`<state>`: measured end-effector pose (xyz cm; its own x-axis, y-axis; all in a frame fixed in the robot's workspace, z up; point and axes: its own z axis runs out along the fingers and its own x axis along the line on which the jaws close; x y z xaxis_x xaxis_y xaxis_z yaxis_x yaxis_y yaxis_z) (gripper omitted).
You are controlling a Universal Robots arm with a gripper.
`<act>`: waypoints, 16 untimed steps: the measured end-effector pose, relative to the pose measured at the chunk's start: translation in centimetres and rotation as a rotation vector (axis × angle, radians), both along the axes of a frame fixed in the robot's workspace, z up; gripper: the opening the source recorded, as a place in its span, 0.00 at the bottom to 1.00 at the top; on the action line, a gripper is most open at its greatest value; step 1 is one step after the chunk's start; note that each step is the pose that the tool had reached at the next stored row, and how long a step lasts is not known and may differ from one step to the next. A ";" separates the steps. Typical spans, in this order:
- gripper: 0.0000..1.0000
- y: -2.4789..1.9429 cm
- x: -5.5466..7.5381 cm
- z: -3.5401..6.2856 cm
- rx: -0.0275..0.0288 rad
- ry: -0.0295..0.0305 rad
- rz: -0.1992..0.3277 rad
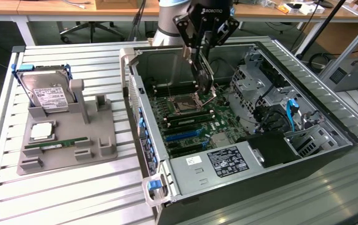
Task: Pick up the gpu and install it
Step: 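Pick up the gpu and move the gpu toward the slot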
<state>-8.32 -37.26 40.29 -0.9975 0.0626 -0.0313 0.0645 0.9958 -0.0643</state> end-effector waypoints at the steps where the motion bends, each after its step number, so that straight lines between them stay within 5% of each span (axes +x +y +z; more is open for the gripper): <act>1: 0.27 -0.03 0.0 -0.02 0.0001 0.0000 0.000; 16: 0.27 -0.27 0.8 -0.19 0.0000 0.0000 0.000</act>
<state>-7.57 -37.53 40.11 -0.9975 0.0626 -0.0314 0.0645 0.9958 -0.0643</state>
